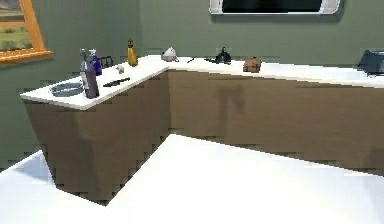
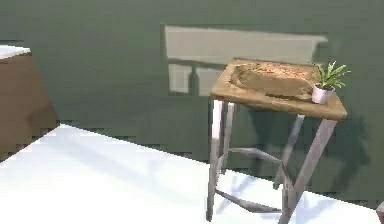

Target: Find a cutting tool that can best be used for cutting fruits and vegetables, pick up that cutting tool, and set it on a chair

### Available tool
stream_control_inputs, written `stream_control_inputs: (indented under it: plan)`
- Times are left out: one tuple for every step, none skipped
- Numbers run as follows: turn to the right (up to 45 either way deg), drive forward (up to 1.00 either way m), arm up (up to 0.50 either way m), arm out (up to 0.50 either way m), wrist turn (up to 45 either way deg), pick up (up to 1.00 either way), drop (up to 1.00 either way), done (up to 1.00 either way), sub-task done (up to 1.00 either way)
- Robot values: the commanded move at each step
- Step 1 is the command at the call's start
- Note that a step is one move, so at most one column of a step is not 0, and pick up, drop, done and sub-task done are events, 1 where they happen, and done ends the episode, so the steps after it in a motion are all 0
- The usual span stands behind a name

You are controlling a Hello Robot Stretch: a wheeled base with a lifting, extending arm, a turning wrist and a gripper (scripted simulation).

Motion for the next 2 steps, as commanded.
stream_control_inputs:
  plan:
    - [0.0,0.85,0.00,0.00,0.0,0.00,0.00,0.00,0.00]
    - [-45.0,0.00,0.00,0.00,0.0,0.00,0.00,0.00,0.00]
